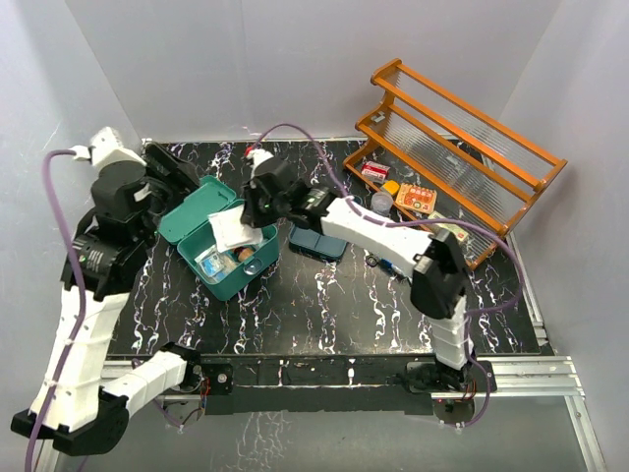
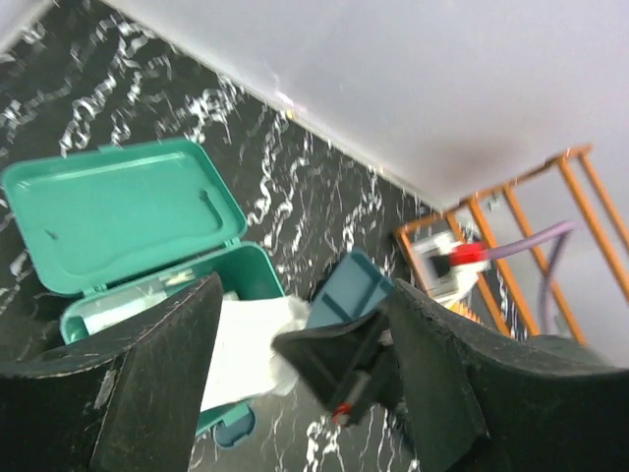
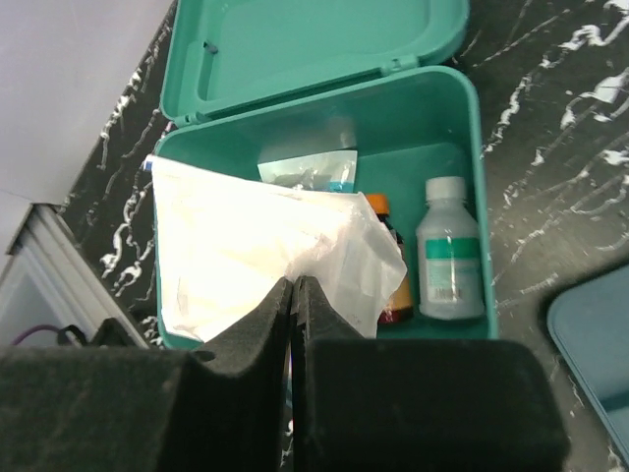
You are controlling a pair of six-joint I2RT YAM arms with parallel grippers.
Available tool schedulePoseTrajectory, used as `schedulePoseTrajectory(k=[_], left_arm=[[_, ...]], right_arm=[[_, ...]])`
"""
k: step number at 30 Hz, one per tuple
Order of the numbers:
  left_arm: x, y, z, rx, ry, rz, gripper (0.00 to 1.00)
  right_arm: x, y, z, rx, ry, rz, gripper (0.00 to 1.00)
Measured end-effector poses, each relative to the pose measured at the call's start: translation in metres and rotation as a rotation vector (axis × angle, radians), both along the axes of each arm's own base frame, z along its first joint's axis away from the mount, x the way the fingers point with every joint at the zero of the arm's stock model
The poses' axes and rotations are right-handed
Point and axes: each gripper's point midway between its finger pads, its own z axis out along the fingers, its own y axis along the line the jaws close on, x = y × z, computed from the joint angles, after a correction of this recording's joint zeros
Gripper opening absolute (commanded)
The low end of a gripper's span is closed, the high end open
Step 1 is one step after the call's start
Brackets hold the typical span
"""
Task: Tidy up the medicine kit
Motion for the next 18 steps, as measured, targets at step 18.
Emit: schedulePoseTrajectory(k=[18], left_arm=[[-0.037, 0.037, 0.017, 0.026, -0.022, 0.135, 0.67]], right_arm=[[-0.036, 0.062, -0.097, -0.353, -0.078, 0.219, 0.00]])
